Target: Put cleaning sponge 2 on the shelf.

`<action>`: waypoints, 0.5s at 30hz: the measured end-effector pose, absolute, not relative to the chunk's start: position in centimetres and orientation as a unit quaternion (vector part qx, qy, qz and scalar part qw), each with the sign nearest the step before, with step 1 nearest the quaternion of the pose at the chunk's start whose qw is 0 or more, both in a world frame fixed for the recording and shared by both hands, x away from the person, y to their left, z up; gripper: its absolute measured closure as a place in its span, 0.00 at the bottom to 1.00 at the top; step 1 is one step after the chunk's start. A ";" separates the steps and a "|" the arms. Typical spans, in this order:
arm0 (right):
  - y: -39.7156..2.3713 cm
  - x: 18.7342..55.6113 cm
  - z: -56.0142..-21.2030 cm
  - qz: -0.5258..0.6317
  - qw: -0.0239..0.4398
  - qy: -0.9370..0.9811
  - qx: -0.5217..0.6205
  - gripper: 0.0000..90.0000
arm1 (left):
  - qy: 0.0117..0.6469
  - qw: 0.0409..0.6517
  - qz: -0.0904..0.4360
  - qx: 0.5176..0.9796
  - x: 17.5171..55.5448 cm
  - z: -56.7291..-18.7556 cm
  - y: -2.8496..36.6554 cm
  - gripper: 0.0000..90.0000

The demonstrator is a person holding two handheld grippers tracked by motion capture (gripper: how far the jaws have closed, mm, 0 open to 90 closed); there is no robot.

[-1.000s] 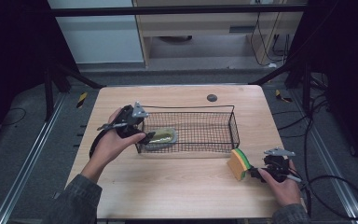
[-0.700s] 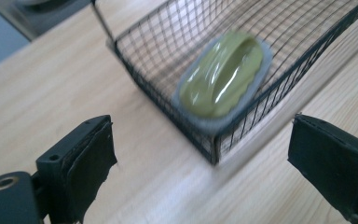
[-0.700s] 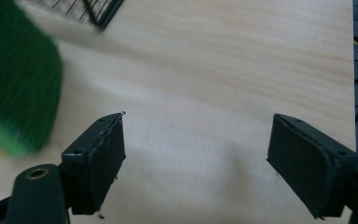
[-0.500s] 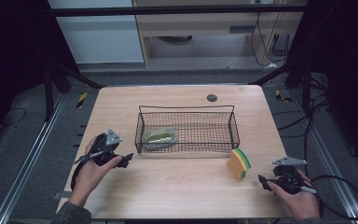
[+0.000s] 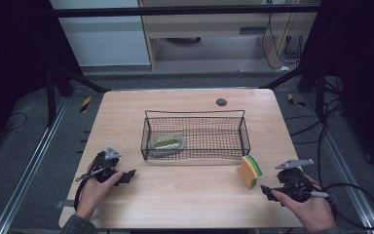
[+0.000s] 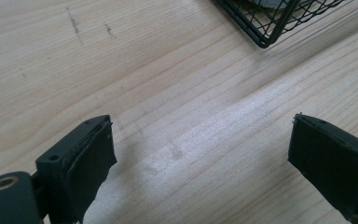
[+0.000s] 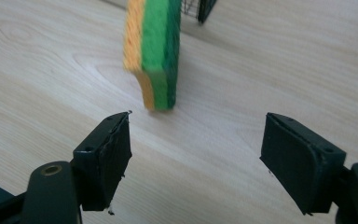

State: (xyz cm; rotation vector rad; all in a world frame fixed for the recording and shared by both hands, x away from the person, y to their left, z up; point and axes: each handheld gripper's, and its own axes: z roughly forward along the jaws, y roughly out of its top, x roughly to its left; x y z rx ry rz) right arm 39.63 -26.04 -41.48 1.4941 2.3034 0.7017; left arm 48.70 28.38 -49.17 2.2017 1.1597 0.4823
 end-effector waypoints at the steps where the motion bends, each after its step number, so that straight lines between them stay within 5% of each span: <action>1: -25.8 39.9 -41.2 0.245 0.152 0.804 0.520 0.27 | 0.436 0.297 0.184 0.829 48.7 -49.2 28.4 0.07; 15: -23.1 43.6 -39.0 0.239 0.125 0.817 0.509 0.34 | 0.453 0.304 0.184 0.818 48.8 -50.2 29.1 0.03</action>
